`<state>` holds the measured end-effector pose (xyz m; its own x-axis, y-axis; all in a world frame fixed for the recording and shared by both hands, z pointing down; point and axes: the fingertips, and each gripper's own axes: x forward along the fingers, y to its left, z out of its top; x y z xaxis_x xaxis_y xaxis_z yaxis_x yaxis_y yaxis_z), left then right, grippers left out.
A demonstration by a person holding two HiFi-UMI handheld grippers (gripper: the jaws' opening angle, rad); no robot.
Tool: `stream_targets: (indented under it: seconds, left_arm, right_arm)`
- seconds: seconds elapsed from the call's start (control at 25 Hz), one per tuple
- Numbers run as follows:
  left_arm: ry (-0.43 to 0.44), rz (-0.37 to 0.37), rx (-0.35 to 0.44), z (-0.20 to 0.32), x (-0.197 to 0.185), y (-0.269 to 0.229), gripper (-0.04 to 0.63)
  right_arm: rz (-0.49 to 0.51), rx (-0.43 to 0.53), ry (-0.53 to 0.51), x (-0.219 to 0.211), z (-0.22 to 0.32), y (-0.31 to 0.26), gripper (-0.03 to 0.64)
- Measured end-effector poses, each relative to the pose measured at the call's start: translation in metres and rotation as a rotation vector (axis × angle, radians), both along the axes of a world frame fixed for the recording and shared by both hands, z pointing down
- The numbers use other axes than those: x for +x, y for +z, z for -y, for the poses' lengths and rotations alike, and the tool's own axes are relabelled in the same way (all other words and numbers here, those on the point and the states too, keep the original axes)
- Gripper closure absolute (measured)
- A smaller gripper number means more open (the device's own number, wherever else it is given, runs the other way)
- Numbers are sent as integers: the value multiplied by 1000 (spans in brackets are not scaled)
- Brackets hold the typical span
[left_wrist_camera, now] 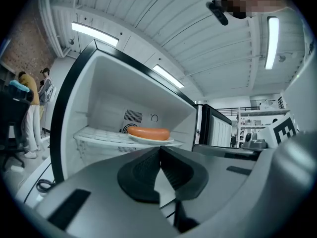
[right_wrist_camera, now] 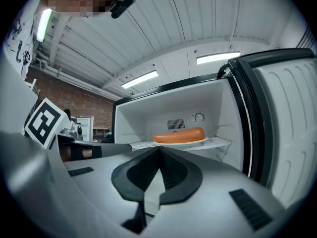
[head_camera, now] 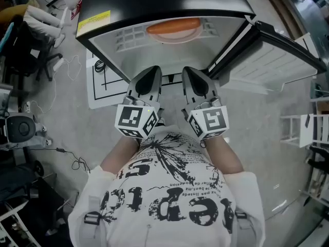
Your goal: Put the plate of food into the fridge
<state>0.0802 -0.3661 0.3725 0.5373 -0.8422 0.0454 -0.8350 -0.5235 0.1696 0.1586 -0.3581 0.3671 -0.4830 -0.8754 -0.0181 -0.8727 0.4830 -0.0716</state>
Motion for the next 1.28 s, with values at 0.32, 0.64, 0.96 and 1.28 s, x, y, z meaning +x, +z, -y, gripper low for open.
stream_targets:
  seconds: [0.32,0.64,0.96,1.28]
  left_arm:
    - [-4,6,3,3,-2,2,588]
    - [-9,21,12,5,-4,1,588]
    - [-14,19,10,6,-7,2,588]
    - [-14,20,13,7,-6,1,588]
  right_arm:
    - [-52,-4,6,-7,1,10,617]
    - [-74,-5,-9,-15,5,10,618]
    - [-67,-17,-12,-17,8,12,617]
    - [-58,-14,12,-7,14,4,618]
